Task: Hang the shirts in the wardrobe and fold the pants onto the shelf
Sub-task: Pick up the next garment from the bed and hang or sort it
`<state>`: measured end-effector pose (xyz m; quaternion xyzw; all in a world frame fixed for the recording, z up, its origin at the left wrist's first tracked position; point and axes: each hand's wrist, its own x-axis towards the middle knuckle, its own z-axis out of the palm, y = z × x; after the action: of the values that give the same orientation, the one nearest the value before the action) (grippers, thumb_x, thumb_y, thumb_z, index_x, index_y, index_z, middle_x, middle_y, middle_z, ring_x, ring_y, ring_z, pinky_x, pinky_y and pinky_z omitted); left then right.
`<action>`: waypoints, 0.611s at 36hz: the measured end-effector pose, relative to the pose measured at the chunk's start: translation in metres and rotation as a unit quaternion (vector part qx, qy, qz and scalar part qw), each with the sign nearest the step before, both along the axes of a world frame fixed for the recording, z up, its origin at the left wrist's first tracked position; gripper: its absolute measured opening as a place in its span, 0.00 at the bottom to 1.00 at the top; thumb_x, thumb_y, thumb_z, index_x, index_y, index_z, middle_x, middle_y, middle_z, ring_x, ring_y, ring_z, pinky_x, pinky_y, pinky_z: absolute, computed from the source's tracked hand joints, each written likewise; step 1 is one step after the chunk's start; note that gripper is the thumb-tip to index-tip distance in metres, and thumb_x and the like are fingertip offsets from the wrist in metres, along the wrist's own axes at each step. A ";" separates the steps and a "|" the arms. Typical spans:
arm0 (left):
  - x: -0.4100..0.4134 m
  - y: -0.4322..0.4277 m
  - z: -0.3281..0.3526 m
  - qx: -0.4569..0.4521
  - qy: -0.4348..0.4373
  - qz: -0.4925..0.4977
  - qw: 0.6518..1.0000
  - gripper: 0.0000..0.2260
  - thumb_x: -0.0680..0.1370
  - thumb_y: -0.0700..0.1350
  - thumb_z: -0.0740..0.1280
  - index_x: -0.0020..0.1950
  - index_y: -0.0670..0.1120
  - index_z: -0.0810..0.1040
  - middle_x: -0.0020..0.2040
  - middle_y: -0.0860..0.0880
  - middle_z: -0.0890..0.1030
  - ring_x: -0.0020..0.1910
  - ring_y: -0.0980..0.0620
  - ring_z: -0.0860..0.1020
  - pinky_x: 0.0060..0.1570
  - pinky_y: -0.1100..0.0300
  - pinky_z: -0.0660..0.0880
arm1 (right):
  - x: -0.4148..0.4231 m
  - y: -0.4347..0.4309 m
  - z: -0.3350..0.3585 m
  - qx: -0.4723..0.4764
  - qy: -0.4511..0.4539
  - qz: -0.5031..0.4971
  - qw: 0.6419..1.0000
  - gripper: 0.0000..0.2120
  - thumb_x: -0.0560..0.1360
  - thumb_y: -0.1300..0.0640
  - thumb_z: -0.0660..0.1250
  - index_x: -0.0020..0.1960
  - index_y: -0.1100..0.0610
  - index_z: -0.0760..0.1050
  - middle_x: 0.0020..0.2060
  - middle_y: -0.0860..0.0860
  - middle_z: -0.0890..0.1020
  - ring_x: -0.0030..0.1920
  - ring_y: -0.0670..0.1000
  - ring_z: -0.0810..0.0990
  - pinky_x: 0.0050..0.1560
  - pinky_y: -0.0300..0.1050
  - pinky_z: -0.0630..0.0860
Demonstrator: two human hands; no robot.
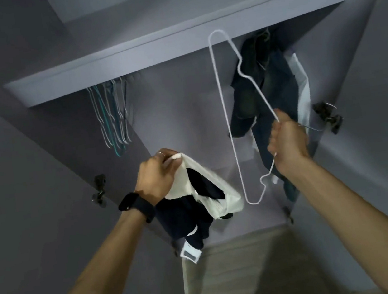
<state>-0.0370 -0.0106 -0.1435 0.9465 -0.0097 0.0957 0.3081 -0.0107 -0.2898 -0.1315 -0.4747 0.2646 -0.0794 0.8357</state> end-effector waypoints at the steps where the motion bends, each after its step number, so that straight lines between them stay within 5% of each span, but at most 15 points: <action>1: 0.002 0.002 0.006 -0.013 0.004 0.004 1.000 0.05 0.80 0.51 0.69 0.53 0.53 0.82 0.46 0.53 0.85 0.50 0.51 0.82 0.44 0.71 0.71 | -0.003 0.002 0.004 0.036 -0.023 0.000 0.999 0.15 0.79 0.54 0.65 0.34 0.50 0.69 0.22 0.43 0.62 0.21 0.43 0.58 0.21 0.36 0.55; 4: 0.008 0.001 0.028 -0.063 0.010 0.001 0.998 0.03 0.79 0.51 0.70 0.51 0.56 0.83 0.45 0.57 0.83 0.49 0.56 0.81 0.42 0.78 0.68 | -0.007 0.016 0.021 0.098 -0.086 0.022 0.991 0.18 0.78 0.60 0.62 0.29 0.51 0.72 0.23 0.46 0.59 0.23 0.46 0.55 0.23 0.39 0.52; 8: 0.011 -0.010 0.059 -0.158 0.020 -0.033 0.987 0.07 0.79 0.51 0.70 0.53 0.50 0.84 0.48 0.53 0.85 0.50 0.54 0.82 0.52 0.61 0.78 | 0.002 0.044 0.041 0.130 -0.137 0.033 0.981 0.25 0.73 0.65 0.60 0.20 0.49 0.64 0.21 0.46 0.58 0.23 0.47 0.54 0.23 0.40 0.53; 12: 0.008 -0.016 0.096 -0.254 0.006 -0.097 0.962 0.04 0.79 0.44 0.70 0.51 0.47 0.84 0.45 0.52 0.85 0.43 0.58 0.81 0.46 0.64 0.78 | 0.025 0.069 0.042 0.108 -0.146 0.031 0.983 0.25 0.72 0.68 0.56 0.19 0.50 0.64 0.20 0.45 0.58 0.23 0.46 0.55 0.27 0.41 0.53; 18: 0.005 0.006 0.141 -0.292 -0.028 -0.138 0.946 0.04 0.78 0.44 0.70 0.49 0.49 0.85 0.44 0.54 0.86 0.41 0.59 0.82 0.41 0.67 0.77 | 0.050 0.084 0.019 -0.054 -0.126 0.085 0.987 0.11 0.61 0.59 0.60 0.23 0.49 0.62 0.23 0.46 0.62 0.25 0.45 0.60 0.29 0.42 0.57; 22: 0.004 0.025 0.151 -0.268 -0.047 -0.112 0.956 0.05 0.77 0.47 0.71 0.47 0.49 0.85 0.42 0.54 0.86 0.39 0.59 0.81 0.38 0.67 0.76 | 0.056 0.076 0.007 -0.206 -0.133 0.114 0.963 0.11 0.64 0.53 0.62 0.26 0.51 0.62 0.23 0.45 0.63 0.27 0.44 0.62 0.31 0.41 0.63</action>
<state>-0.0330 0.0147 0.0071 0.8165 -0.1046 0.1042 0.5581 0.0455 -0.2134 -0.1242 -0.6486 0.0731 -0.0984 0.7512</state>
